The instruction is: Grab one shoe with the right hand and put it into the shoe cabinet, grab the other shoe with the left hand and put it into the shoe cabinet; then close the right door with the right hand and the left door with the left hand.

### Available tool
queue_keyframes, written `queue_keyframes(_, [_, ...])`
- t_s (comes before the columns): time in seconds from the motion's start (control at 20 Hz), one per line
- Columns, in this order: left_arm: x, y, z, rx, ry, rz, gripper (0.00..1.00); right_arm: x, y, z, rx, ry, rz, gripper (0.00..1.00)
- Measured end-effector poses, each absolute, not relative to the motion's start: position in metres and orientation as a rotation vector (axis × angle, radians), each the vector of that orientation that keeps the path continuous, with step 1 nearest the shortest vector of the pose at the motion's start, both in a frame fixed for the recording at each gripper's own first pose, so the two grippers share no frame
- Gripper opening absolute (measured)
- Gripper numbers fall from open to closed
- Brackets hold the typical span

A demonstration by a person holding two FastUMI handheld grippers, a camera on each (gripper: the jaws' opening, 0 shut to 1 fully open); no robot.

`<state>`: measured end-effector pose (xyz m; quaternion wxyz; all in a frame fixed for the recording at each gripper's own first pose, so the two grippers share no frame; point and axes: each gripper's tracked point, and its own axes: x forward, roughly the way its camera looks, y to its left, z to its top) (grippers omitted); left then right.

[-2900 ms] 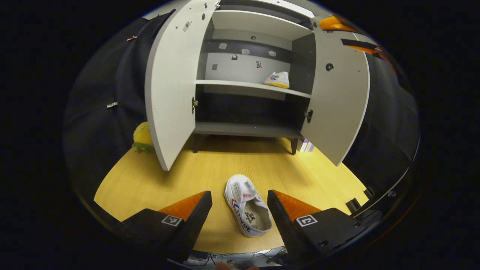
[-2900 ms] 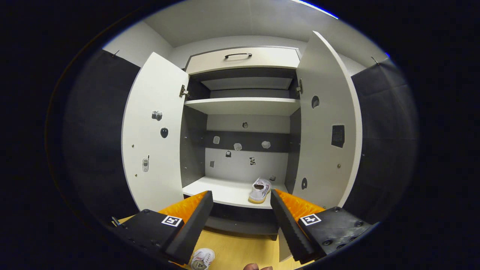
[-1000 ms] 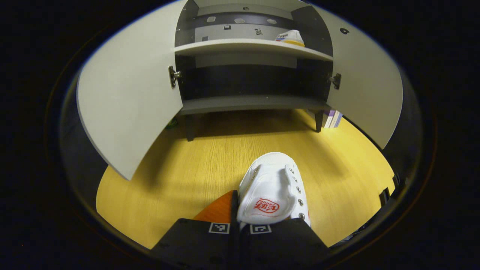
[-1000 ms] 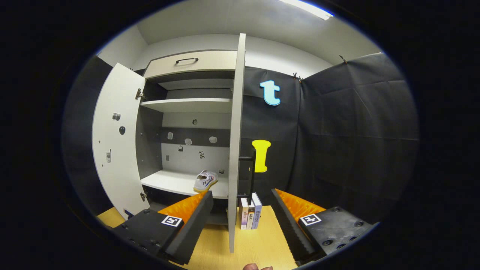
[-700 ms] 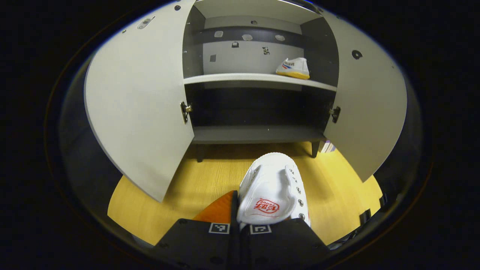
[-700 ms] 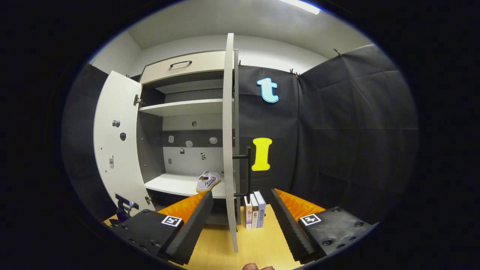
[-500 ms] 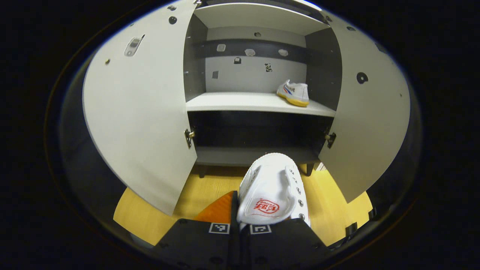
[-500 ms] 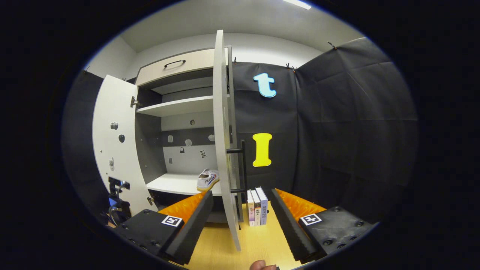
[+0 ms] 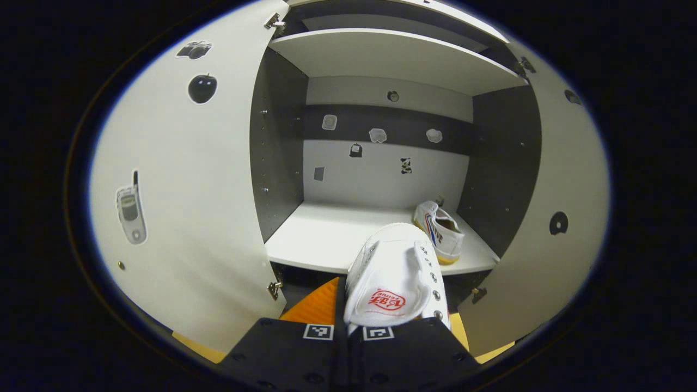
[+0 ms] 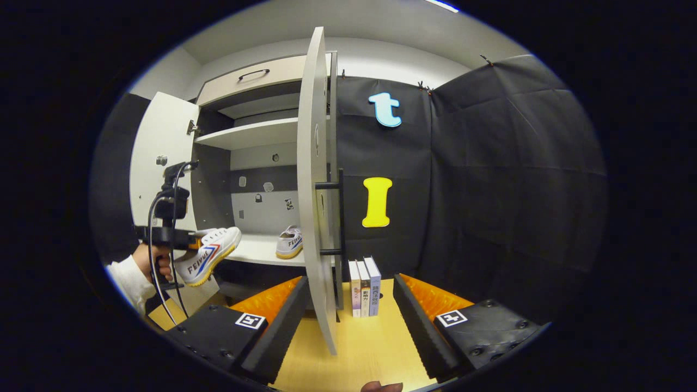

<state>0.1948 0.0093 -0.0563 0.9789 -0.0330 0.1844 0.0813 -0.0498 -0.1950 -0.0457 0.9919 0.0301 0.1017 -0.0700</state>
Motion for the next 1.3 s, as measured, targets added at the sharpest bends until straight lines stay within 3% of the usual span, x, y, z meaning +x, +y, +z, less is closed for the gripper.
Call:
queue_keyframes(0.4, [0.315, 0.033, -0.037, -0.076, 0.411, 0.235, 0.05, -0.039, -0.224, -0.039, 0.065, 0.170, -0.180, 0.98])
queue_keyframes(0.75, [0.404, 0.057, -0.071, -0.081, 0.496, 0.312, 0.05, -0.034, -0.246, -0.042, 0.018, 0.163, -0.215, 0.98])
queue_keyframes(1.3, [0.439, 0.066, -0.121, 0.001, 0.582, 0.373, 0.06, -0.026, -0.260, -0.051, -0.018, 0.190, -0.269, 0.98])
